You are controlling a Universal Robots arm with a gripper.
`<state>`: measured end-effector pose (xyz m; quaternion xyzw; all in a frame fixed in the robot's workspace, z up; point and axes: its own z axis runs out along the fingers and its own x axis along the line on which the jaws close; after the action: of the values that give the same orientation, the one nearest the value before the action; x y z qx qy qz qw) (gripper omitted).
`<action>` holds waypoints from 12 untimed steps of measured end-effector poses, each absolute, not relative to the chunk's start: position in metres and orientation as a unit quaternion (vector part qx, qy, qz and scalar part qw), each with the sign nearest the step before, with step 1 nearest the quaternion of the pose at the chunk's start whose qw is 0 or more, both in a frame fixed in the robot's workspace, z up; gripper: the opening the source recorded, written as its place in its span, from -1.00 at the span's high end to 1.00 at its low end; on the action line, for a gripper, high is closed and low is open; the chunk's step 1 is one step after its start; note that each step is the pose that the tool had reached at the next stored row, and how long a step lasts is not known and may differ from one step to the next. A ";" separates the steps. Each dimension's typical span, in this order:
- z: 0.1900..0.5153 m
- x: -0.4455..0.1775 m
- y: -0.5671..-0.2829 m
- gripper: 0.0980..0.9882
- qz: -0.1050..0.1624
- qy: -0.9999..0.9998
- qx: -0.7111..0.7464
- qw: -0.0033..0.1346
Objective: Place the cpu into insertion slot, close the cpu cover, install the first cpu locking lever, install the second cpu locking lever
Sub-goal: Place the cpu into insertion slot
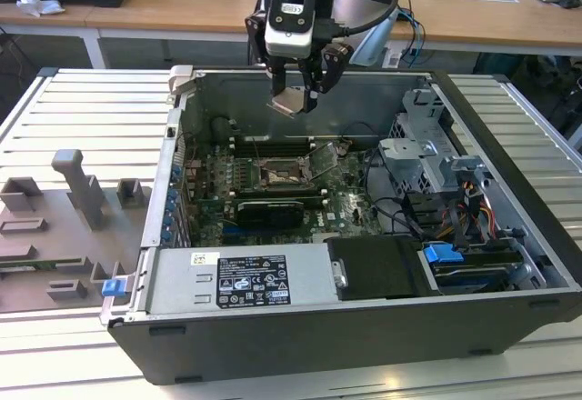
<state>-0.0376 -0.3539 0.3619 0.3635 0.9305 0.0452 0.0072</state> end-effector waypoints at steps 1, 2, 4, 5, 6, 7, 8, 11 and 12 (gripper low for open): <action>0.362 -0.038 -0.354 0.00 0.045 0.930 0.365 0.007; 0.362 -0.038 -0.354 0.00 0.045 0.929 0.368 0.007; 0.362 -0.038 -0.354 0.00 0.045 0.927 0.371 0.008; 0.362 -0.038 -0.354 0.00 0.045 0.926 0.374 0.008; 0.362 -0.038 -0.354 0.00 0.045 0.926 0.375 0.008; 0.362 -0.038 -0.354 0.00 0.045 0.925 0.376 0.008; 0.362 -0.038 -0.354 0.00 0.045 0.924 0.379 0.008; 0.362 -0.038 -0.354 0.00 0.045 0.922 0.384 0.008; 0.362 -0.038 -0.354 0.00 0.045 0.922 0.385 0.008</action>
<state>-0.0376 -0.3539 0.3617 0.3853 0.9216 0.0450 0.0083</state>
